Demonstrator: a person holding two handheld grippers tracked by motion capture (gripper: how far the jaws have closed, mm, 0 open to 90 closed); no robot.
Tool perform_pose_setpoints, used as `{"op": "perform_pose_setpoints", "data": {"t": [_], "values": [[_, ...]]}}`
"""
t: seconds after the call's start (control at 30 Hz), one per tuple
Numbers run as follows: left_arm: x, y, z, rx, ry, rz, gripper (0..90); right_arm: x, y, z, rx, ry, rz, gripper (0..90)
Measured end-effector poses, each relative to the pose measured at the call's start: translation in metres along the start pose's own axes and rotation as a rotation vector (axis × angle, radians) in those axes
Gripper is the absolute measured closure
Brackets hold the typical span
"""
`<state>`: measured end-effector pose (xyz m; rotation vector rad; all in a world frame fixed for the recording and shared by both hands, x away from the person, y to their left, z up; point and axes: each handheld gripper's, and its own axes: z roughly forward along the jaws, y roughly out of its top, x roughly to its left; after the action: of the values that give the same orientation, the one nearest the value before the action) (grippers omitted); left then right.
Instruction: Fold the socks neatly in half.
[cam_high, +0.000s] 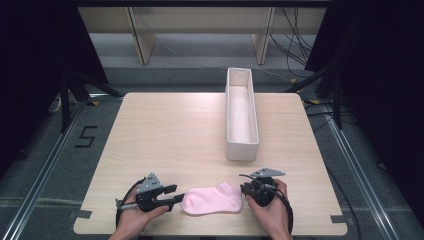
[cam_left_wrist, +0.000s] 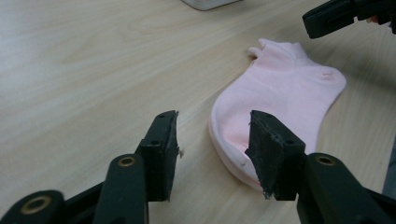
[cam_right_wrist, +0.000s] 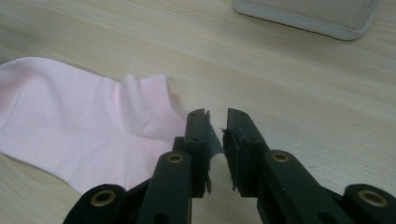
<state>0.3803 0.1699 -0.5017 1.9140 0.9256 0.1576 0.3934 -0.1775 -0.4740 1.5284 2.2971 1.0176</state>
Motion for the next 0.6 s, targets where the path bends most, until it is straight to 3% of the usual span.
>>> {"op": "perform_pose_setpoints", "data": {"t": [0.1, 0.17, 0.2, 0.23, 0.33, 0.4, 0.47, 0.6], "values": [[-0.003, -0.006, 0.003, 0.018, -0.008, -0.036, 54.6, -0.001, 0.000, 0.003, 0.005, 0.006, -0.021, 78.7], [-0.004, -0.007, 0.004, 0.029, -0.015, -0.042, 54.8, -0.001, -0.001, 0.004, 0.017, 0.020, -0.013, 79.2], [-0.005, -0.009, 0.007, 0.054, -0.017, -0.064, 55.0, 0.001, -0.001, 0.004, 0.035, 0.010, 0.004, 79.2], [-0.006, -0.010, 0.009, 0.063, -0.016, -0.062, 55.5, 0.001, -0.002, 0.005, 0.011, 0.026, -0.008, 79.2], [-0.008, -0.011, 0.011, 0.069, -0.007, -0.079, 57.8, 0.006, -0.002, 0.005, 0.045, 0.005, 0.008, 78.8], [-0.009, -0.010, 0.011, 0.075, -0.002, -0.087, 59.5, 0.007, -0.004, 0.007, 0.052, 0.020, 0.006, 78.8], [-0.011, -0.009, 0.012, 0.090, 0.006, -0.067, 61.3, 0.009, -0.005, 0.009, 0.083, 0.029, 0.011, 78.7], [-0.014, -0.007, 0.015, 0.104, 0.010, -0.050, 68.2, 0.010, -0.006, 0.011, 0.085, 0.023, -0.009, 79.5]]}}
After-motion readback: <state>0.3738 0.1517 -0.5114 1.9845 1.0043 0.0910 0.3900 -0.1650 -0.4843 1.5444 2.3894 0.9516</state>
